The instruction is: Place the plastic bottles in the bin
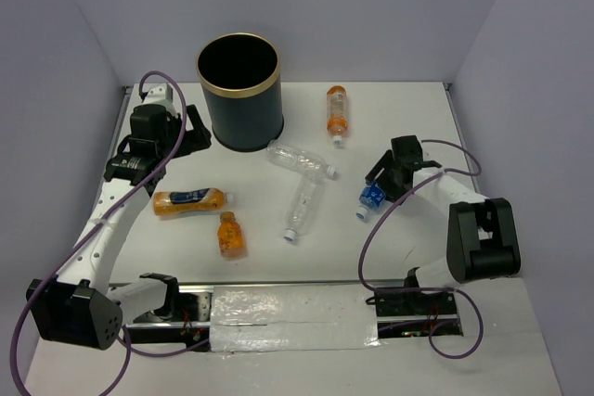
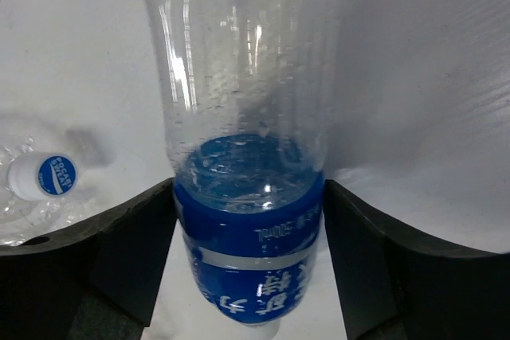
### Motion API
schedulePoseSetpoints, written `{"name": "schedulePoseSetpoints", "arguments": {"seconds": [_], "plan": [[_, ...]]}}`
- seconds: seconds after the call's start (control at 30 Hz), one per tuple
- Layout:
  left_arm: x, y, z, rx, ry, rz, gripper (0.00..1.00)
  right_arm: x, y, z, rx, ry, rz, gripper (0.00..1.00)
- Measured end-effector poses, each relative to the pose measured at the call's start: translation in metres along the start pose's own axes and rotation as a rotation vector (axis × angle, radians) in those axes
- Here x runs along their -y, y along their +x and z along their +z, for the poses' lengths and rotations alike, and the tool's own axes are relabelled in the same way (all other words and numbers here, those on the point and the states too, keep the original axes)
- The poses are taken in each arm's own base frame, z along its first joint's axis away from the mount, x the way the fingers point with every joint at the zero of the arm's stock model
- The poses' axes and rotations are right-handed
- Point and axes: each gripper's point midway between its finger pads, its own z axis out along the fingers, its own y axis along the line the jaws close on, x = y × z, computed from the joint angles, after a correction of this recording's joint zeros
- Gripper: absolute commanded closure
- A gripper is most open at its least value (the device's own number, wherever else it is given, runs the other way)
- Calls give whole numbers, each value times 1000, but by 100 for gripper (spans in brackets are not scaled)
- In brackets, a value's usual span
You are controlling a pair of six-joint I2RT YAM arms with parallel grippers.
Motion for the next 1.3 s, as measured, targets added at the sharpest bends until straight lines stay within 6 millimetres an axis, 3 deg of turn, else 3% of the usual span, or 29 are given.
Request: {"name": "schedulePoseSetpoints", "arguments": {"seconds": [0.27,0.4,0.5,0.53,0.63,0.73,0.8,0.9,1.0,1.2,1.3], "plan": [[-1,1,0,-6,-2,0,1,-3,-2,2,12,-13,4,45],[-1,4,-1,-16,-4,1,1,-5,-3,-3,19,-18,-14,47],[-3,7,0,-38,-18,0,1,-24,-11,-25,58,-52,-61,47],[-5,7,0,-51,-36,0,1,-39,-18,-37,84,-80,-88,46],[-8,-2,3,-65,-80,2,1,-116,-49,-90,212,-232,-175,46],[-12,-7,2,-68,-114,4,0,-202,-78,-164,366,-422,-231,46],[-15,-7,-1,-74,-132,4,1,-248,-93,-210,448,-538,-242,46],[-17,-4,-4,-84,-147,-14,1,-295,-107,-252,528,-651,-240,44],[-17,0,-7,-100,-152,-40,1,-326,-111,-258,567,-707,-247,44],[-13,7,-20,-126,-138,-102,1,-396,-100,-227,592,-784,-293,43],[-15,9,-28,-129,-155,-126,1,-431,-92,-221,628,-828,-318,42]]}}
